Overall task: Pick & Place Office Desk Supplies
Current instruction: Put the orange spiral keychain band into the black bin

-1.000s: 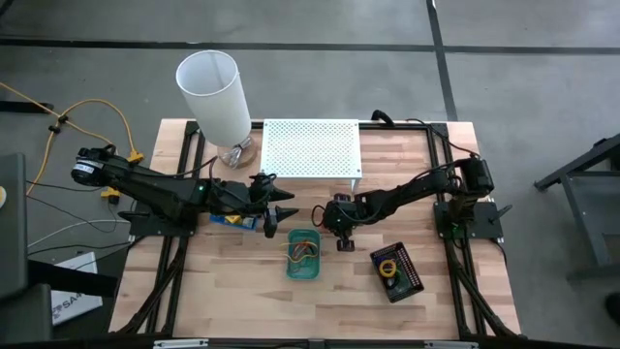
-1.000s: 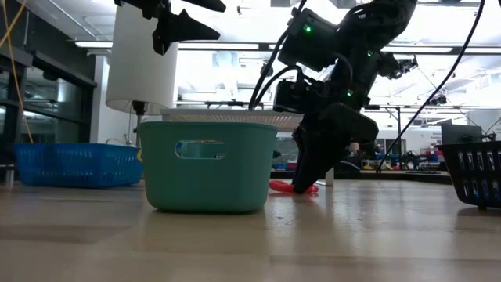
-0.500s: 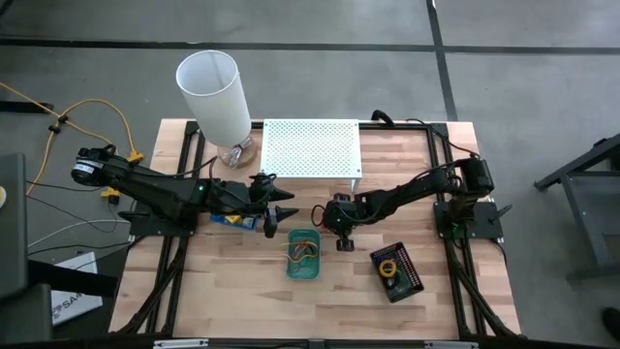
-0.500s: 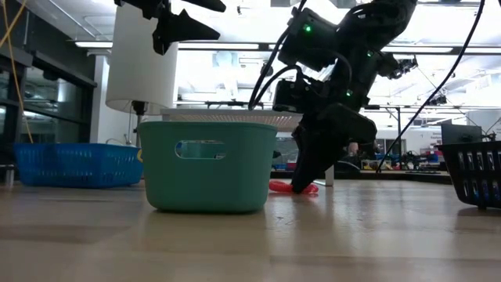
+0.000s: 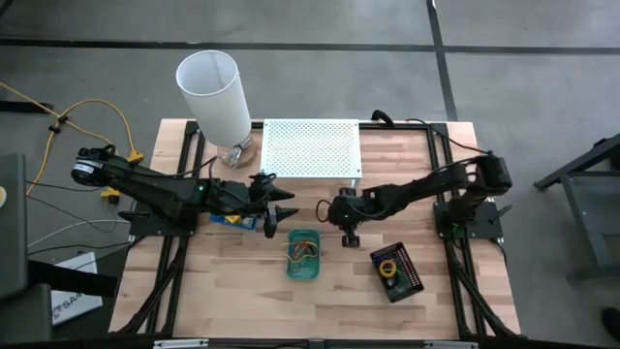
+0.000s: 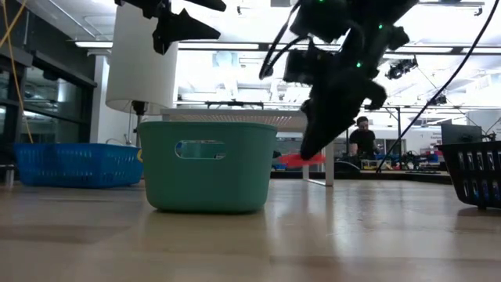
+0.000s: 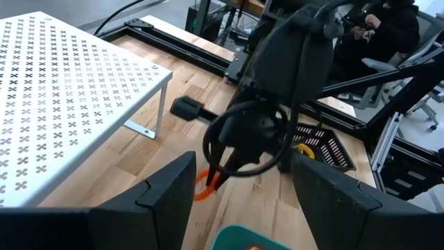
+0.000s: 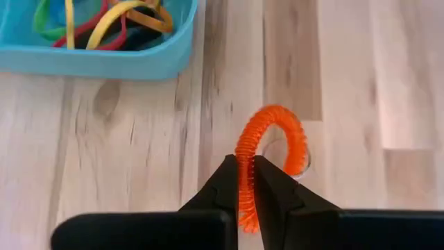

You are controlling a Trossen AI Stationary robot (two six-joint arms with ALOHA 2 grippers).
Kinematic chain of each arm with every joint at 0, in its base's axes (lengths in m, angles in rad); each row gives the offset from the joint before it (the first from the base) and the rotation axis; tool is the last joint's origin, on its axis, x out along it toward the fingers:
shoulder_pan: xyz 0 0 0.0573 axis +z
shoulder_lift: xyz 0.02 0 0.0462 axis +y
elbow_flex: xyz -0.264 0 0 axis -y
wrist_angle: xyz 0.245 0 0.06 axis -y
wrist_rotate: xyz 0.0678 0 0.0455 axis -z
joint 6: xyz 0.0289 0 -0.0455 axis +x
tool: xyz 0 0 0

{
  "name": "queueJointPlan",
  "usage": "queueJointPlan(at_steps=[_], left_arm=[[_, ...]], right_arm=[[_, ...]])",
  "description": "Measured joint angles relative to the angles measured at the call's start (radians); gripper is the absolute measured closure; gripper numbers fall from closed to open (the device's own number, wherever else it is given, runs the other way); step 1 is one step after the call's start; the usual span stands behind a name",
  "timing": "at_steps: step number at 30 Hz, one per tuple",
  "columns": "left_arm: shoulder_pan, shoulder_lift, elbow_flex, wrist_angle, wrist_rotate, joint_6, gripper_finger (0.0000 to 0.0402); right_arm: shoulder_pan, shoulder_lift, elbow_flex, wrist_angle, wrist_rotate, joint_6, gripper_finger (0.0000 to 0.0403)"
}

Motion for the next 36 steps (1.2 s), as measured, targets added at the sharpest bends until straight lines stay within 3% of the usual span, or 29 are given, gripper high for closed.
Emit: queueJointPlan(at_steps=[7, 16, 25, 36], left_arm=[[0.000, 0.000, 0.000, 0.008, 0.000, 0.000, 0.0172], [0.000, 0.000, 0.000, 0.008, 0.000, 0.000, 0.0172], [0.000, 0.000, 0.000, 0.009, 0.000, 0.000, 0.0172], [0.000, 0.000, 0.000, 0.017, 0.000, 0.000, 0.0172]], right_arm=[[0.043, -0.099, 0.001, -0.048, 0.068, 0.007, 0.0387], [0.100, -0.116, 0.001, -0.102, 0.107, 0.087, 0.0387], [0.202, -0.136, 0.001, -0.228, 0.141, 0.332, 0.0388], [0.451, -0.199, 0.003, -0.371, 0.265, 0.711, 0.0388]])
